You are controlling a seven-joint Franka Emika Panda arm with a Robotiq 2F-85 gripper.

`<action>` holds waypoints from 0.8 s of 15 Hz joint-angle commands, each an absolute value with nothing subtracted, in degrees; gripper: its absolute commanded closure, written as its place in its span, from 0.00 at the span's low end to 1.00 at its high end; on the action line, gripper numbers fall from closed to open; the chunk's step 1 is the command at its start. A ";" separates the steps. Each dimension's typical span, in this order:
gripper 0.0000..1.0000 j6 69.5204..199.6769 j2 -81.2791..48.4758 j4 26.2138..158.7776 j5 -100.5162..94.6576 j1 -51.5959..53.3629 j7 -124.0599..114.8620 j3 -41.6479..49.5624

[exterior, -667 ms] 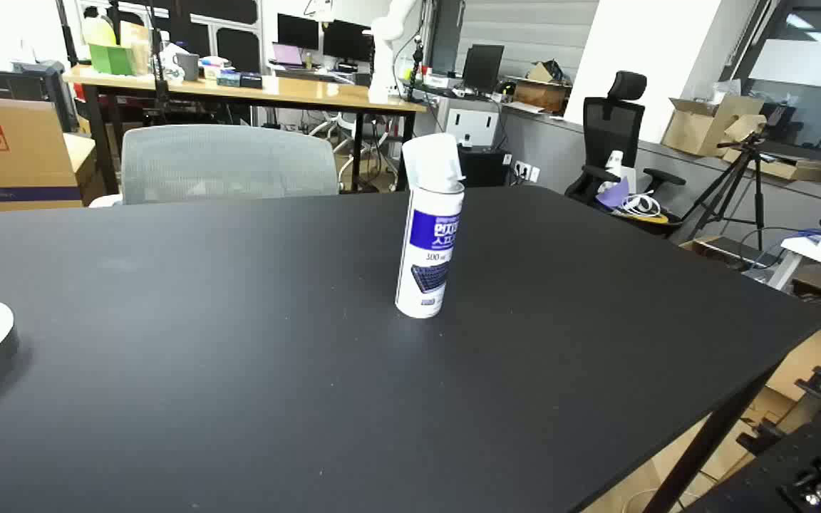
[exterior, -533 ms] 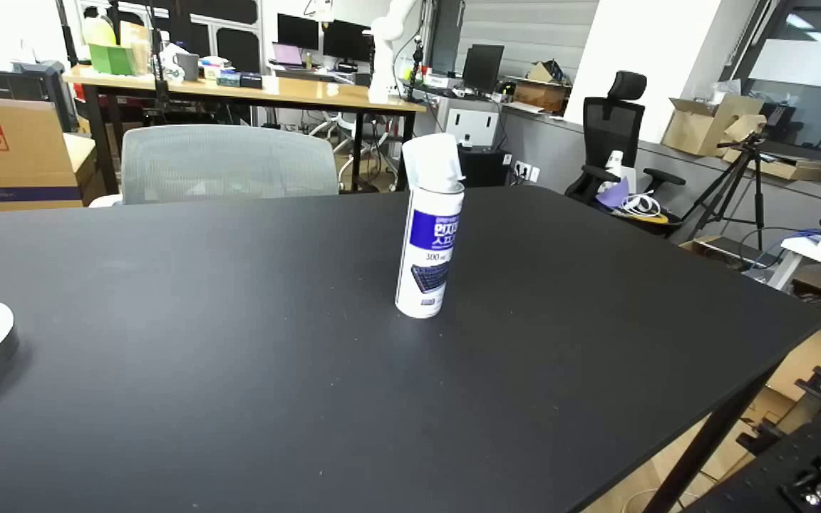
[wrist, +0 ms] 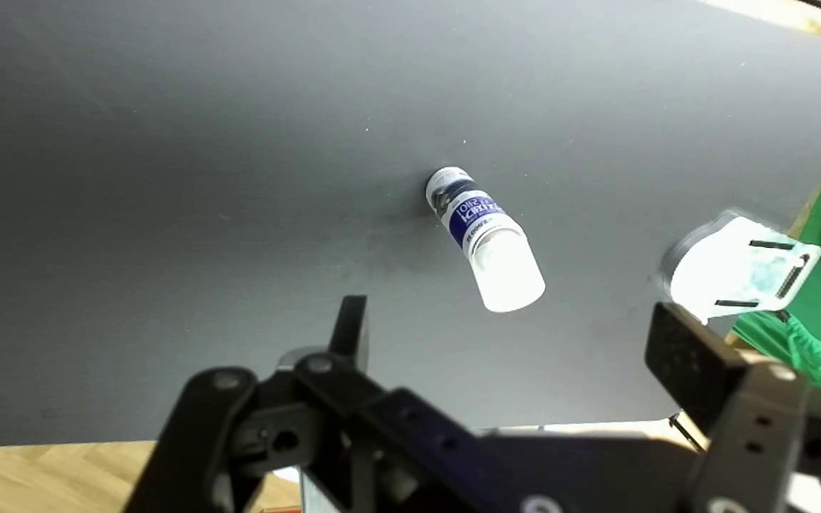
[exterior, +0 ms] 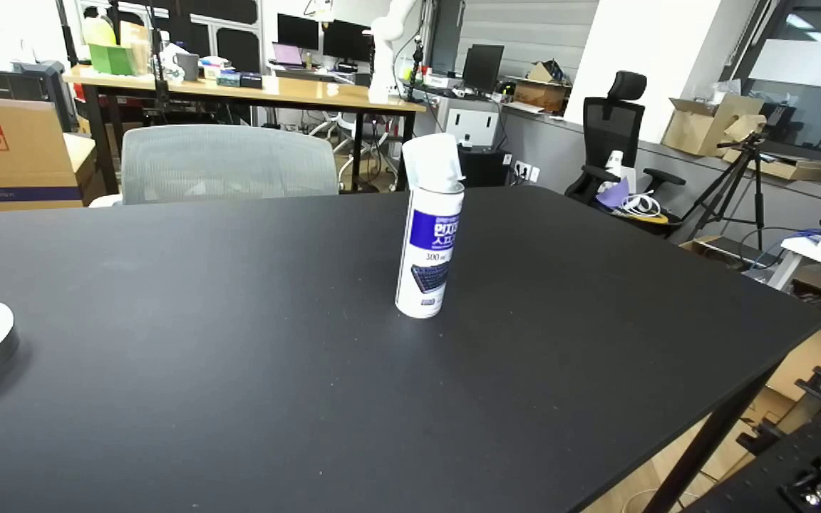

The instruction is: Remove the lid of the container

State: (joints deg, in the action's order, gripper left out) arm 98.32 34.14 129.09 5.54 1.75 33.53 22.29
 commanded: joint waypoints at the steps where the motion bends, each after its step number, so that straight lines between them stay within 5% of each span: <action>1: 0.00 98.13 33.65 128.96 6.45 -0.15 34.40 20.90; 12: 0.00 110.03 27.69 140.96 4.71 -0.40 32.73 13.57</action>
